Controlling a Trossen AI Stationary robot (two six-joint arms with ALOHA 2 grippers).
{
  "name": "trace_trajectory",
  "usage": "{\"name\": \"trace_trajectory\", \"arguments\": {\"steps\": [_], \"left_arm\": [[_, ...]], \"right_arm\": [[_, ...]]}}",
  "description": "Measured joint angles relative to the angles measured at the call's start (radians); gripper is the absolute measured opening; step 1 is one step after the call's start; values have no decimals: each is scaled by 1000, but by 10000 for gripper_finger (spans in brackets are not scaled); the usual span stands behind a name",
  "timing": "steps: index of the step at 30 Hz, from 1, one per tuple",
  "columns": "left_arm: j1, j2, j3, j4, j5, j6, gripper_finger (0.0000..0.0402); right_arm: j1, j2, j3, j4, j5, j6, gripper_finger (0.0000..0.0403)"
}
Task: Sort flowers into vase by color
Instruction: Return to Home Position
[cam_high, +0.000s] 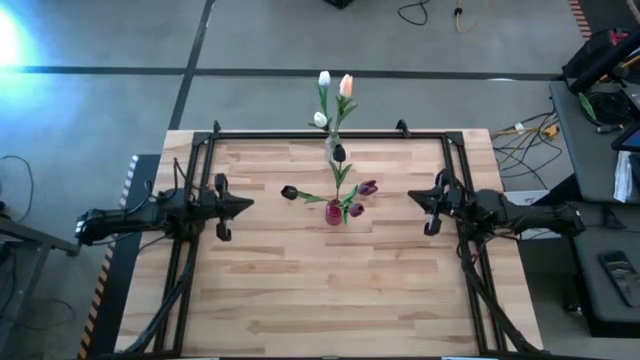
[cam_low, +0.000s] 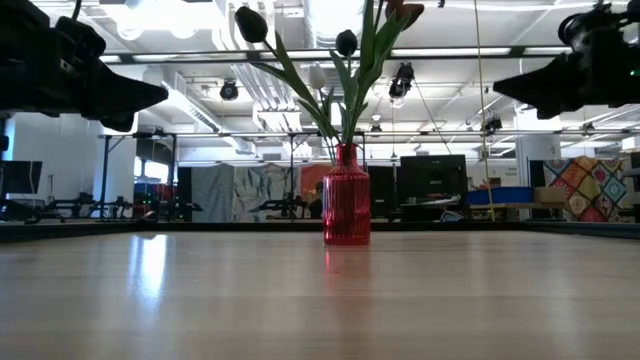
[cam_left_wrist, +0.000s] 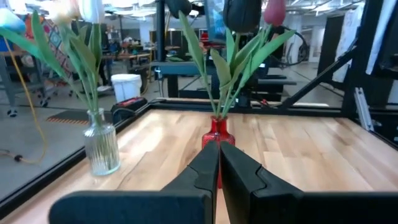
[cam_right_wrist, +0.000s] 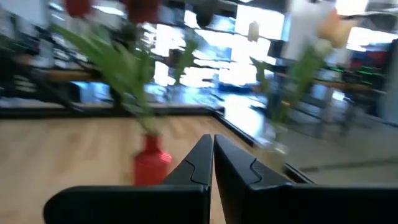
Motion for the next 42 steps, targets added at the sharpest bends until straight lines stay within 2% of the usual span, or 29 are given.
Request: {"name": "trace_trajectory", "arguments": {"steps": [4,42], "left_arm": [[0,16,0,0,-6,-8,0],[0,111,14,-4,-6,-12,0]], "right_arm": [[0,0,0,-33,100,-2,9],[0,14,0,-39,103,-1,9]]}}
